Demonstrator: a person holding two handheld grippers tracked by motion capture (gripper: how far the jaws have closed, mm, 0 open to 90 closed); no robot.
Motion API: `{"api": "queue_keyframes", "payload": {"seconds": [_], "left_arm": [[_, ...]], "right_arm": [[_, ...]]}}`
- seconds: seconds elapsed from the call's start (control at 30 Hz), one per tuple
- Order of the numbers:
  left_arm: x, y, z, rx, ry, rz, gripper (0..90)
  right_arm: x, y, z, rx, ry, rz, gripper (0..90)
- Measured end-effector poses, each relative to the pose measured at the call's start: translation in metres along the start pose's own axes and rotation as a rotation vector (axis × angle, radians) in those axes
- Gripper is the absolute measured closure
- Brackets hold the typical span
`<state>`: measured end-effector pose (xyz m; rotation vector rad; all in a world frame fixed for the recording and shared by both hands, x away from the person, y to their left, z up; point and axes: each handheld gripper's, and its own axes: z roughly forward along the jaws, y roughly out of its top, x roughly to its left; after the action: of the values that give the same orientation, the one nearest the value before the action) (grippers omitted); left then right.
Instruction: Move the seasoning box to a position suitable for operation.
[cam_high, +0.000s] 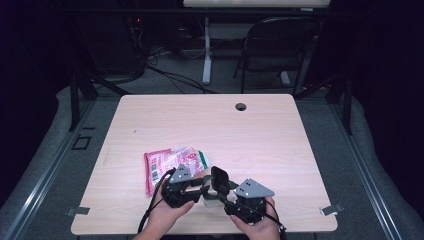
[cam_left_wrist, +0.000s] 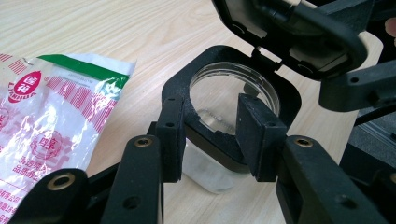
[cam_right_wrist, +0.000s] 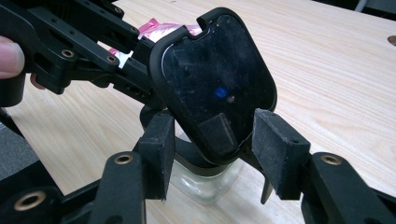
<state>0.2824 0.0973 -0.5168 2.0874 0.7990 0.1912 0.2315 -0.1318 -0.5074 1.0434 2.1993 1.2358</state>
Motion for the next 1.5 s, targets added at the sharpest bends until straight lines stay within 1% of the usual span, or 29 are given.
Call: {"api": "queue_keyframes", "payload": {"seconds": [0.1,0.13,0.17,0.2,0.3,0.33,0.37,0.47,0.63,0.73,0.83,0.87,1.03,1.1,1.13,1.2,1.3,1.37,1.5], "left_arm": [[0.0,0.0,0.0,-0.002,0.001,0.0,63.4],[0.0,0.0,0.0,-0.006,-0.004,-0.002,63.6],[0.0,0.0,0.0,-0.006,-0.004,-0.002,63.6],[0.0,0.0,0.0,-0.006,-0.004,-0.002,63.6],[0.0,0.0,0.0,-0.007,-0.004,-0.001,63.7],[0.0,0.0,0.0,-0.006,-0.004,0.0,63.7],[0.0,0.0,0.0,-0.007,-0.003,0.001,63.8],[0.0,-0.001,0.0,-0.008,-0.002,0.001,64.4],[0.0,-0.001,0.0,-0.01,-0.001,-0.001,64.5],[0.0,-0.001,0.0,-0.011,-0.002,-0.004,64.5],[0.0,-0.001,0.0,-0.012,-0.002,-0.003,64.5],[0.0,-0.001,0.0,-0.011,-0.002,-0.004,64.5],[0.0,-0.001,0.001,-0.014,-0.001,-0.004,64.5],[0.0,-0.001,0.0,-0.009,-0.001,0.006,64.5],[-0.001,-0.001,0.001,-0.015,0.008,0.012,64.5],[0.0,0.0,0.001,-0.015,0.008,0.024,64.5],[0.002,0.0,0.002,-0.014,0.008,0.023,63.1],[0.002,0.001,0.003,-0.012,0.015,0.03,61.8],[0.005,0.002,0.006,-0.015,0.028,0.037,60.5]], "right_arm": [[-0.001,0.0,-0.002,-0.01,-0.001,0.005,52.3],[-0.002,-0.001,-0.003,-0.013,0.003,0.005,55.2],[-0.002,-0.001,-0.003,-0.013,0.003,0.005,55.2],[-0.002,-0.001,-0.005,-0.017,0.005,0.008,57.7],[-0.003,-0.001,-0.006,-0.019,0.007,0.01,59.7],[-0.003,-0.001,-0.007,-0.017,0.004,0.004,60.2],[-0.003,-0.001,-0.008,-0.019,0.006,0.011,60.6],[-0.005,-0.002,-0.01,-0.023,0.005,0.01,61.9],[-0.009,-0.004,-0.015,-0.033,0.0,0.023,65.3],[-0.012,-0.006,-0.021,-0.032,-0.01,0.023,68.3],[-0.015,-0.008,-0.023,-0.029,-0.012,0.029,69.3],[-0.017,-0.008,-0.026,-0.019,-0.01,0.035,69.6],[-0.018,-0.009,-0.026,-0.016,-0.006,0.041,70.4],[-0.016,-0.009,-0.025,-0.011,-0.013,0.041,70.3],[-0.016,-0.009,-0.024,-0.01,-0.01,0.041,69.5],[-0.014,-0.009,-0.022,-0.009,-0.013,0.046,69.5],[-0.014,-0.009,-0.02,-0.002,-0.016,0.047,70.0],[-0.014,-0.01,-0.018,0.002,-0.02,0.057,70.6],[-0.015,-0.01,-0.013,0.008,-0.012,0.066,73.5]]}}
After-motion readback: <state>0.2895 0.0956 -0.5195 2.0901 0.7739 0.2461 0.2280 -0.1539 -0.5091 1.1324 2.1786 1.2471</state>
